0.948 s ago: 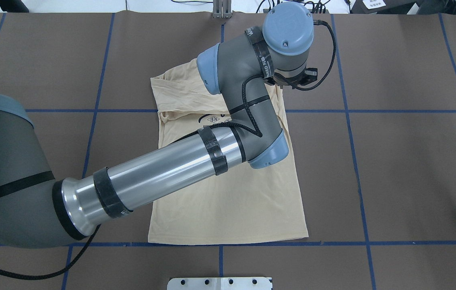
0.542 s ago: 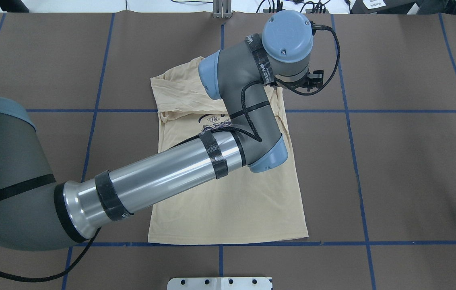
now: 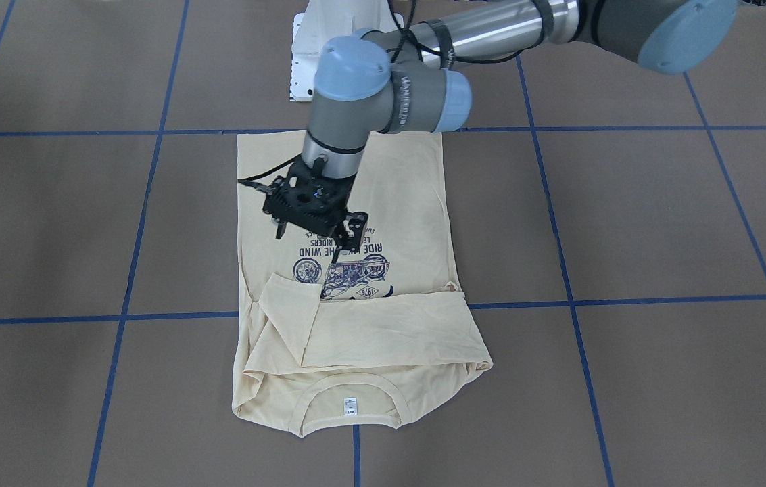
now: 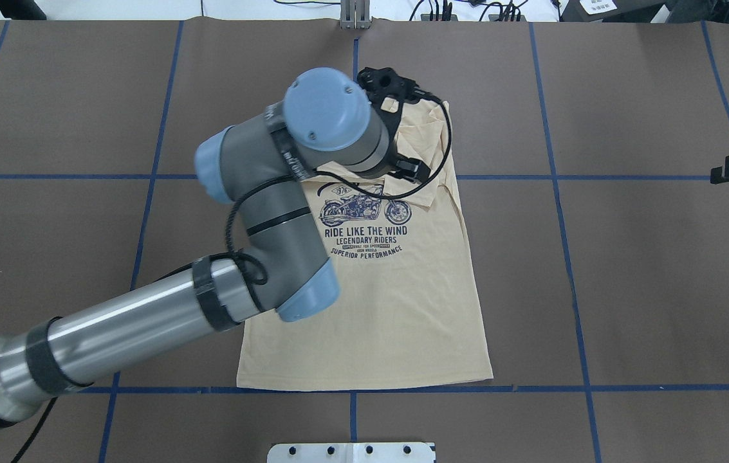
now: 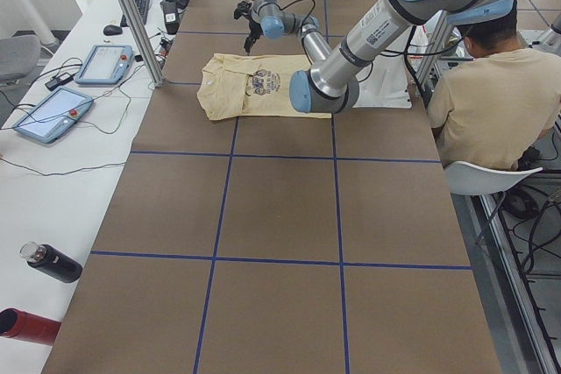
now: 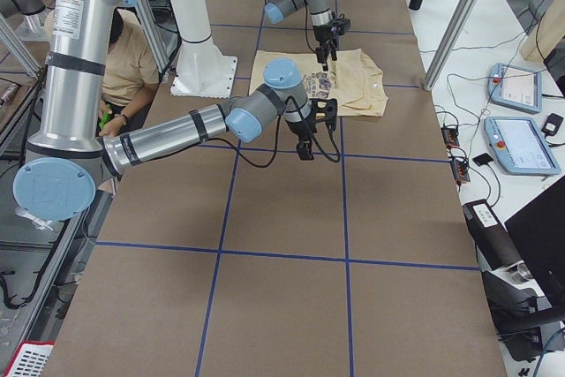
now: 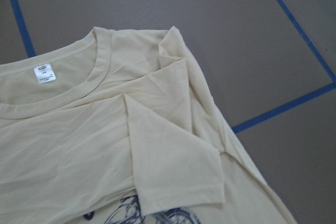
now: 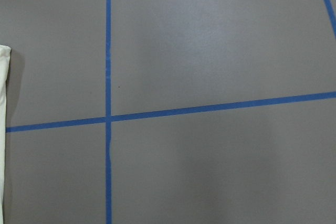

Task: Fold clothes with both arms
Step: 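Release the sleeve and move both grippers to the hem nearest the robot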

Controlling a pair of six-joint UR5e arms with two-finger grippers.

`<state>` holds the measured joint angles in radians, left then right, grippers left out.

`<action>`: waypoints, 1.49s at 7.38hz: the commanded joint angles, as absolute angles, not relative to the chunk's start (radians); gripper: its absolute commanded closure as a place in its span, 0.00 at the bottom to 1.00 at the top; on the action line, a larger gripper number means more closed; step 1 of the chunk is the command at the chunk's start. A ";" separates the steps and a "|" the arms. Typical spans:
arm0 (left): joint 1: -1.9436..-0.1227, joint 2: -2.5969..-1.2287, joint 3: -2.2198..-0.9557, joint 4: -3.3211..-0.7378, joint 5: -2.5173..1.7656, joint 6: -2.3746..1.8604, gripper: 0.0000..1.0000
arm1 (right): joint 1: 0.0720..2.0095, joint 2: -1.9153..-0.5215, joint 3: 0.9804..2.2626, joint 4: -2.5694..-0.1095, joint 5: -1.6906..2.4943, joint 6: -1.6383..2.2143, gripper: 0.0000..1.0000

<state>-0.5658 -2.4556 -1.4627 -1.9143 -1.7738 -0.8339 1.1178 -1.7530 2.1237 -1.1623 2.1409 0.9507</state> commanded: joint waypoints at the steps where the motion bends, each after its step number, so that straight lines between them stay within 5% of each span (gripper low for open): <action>1: -0.563 -2.195 -1.722 -1.914 -1.786 -0.807 0.00 | 0.889 -1.756 2.231 -1.161 1.981 1.218 0.00; 3: -0.520 -1.986 -1.923 -1.930 -1.779 -0.834 0.00 | 0.618 -1.759 2.282 -1.164 1.736 1.439 0.00; 9: -0.174 -1.830 -1.963 -1.931 -1.505 -1.368 0.01 | 0.180 -1.760 2.361 -1.330 1.347 1.686 0.00; 11: -0.155 -1.793 -1.962 -1.927 -1.505 -1.376 0.19 | 0.179 -1.758 2.361 -1.330 1.344 1.684 0.00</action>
